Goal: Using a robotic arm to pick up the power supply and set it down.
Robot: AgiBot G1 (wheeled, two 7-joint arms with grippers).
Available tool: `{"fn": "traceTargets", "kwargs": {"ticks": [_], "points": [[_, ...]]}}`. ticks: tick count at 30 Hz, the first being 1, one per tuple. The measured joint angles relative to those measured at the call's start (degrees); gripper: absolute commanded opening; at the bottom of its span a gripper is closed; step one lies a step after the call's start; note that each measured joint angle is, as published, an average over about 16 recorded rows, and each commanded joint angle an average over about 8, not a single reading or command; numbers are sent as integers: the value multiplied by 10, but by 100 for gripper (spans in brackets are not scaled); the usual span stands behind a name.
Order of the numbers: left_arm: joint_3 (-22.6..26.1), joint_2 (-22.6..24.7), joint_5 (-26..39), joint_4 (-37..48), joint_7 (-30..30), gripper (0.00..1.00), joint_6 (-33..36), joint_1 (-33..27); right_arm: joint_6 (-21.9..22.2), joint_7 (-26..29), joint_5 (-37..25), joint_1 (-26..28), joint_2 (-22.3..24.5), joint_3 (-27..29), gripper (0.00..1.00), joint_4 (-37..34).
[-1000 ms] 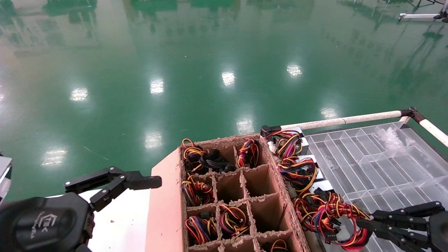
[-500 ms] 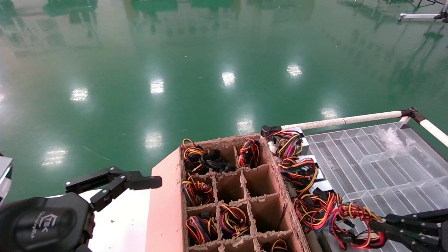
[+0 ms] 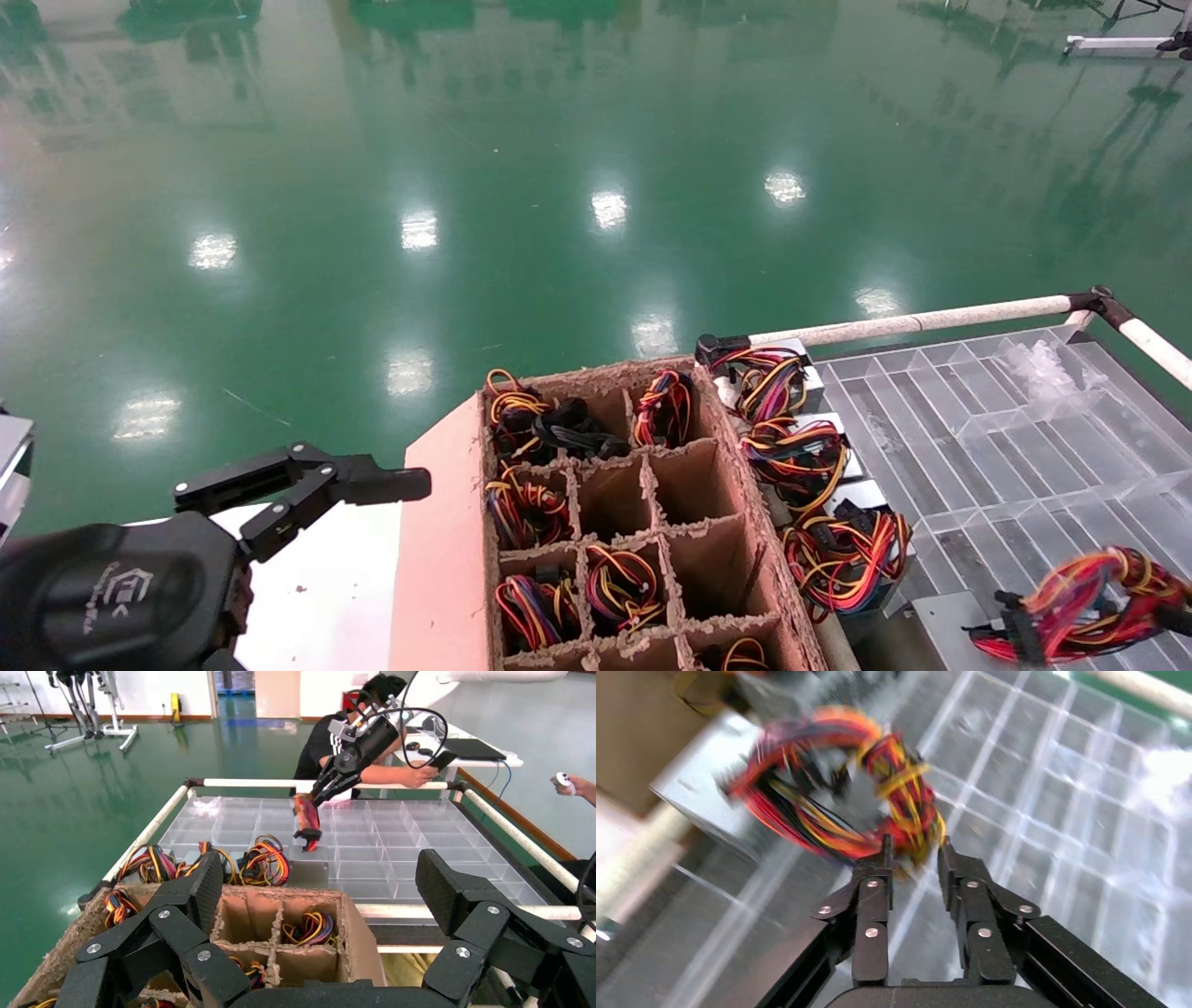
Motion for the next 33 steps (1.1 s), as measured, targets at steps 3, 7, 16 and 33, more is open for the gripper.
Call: {"fn": "traceTargets", "kwargs": {"ticks": [3,7,16,33], "points": [[0,0,0,0,0,100,0,0,13,-2,-8,-2,3,-2,100,-7],[0,0,0,0,0,100,0,0,22,0,-14,0,4,-4,100,-6],[0,0,0,0,0,100,0,0,21,23,-7,22,1,3,100,41],[0,0,0,1,0,100,0,0,17,77,38,44,-22,30,100,133]]}}
